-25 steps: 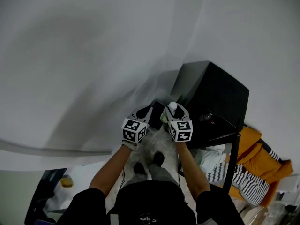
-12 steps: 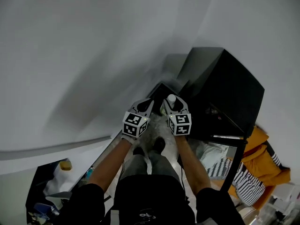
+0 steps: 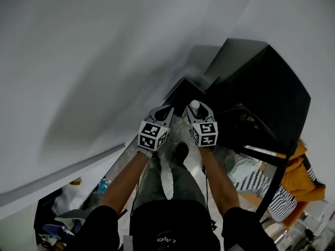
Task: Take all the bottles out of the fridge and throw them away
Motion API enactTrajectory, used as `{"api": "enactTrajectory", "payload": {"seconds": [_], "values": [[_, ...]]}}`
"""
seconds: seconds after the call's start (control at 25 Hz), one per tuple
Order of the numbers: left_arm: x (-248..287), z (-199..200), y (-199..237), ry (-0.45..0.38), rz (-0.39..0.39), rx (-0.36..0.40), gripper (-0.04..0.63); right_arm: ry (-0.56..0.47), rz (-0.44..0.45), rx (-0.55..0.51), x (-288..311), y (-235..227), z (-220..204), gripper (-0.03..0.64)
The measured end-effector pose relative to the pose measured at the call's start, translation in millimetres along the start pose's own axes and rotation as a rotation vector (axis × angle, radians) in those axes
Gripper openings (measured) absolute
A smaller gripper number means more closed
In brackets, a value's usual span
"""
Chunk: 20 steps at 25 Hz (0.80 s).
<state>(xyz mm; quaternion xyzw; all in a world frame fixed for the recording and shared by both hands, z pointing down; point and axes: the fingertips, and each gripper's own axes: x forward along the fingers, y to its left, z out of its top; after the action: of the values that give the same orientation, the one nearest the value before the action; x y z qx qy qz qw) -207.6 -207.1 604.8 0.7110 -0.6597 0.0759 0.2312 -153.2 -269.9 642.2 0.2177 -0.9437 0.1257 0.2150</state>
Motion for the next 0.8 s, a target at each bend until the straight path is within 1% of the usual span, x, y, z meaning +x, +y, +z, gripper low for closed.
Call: {"api": "enactTrajectory", "payload": {"seconds": [0.12,0.32,0.52,0.68,0.8], "values": [[7,-14,15,0.01,-0.016,0.007,0.008,0.002,-0.021,0.0,21,-1,-11,0.201],[21,-46,29,0.042,-0.065,0.011,0.008,0.014,-0.077,0.021,43,-7,-38,0.201],[42,-77,34,0.066,-0.088,-0.009,0.008,-0.018,-0.096,0.035,65,-22,-65,0.201],[60,-115,36,0.09,-0.099,-0.022,0.008,-0.03,-0.105,0.047,83,-32,-98,0.201],[79,-142,39,0.097,-0.121,0.009,0.008,-0.032,-0.118,0.039,102,-43,-129,0.201]]}}
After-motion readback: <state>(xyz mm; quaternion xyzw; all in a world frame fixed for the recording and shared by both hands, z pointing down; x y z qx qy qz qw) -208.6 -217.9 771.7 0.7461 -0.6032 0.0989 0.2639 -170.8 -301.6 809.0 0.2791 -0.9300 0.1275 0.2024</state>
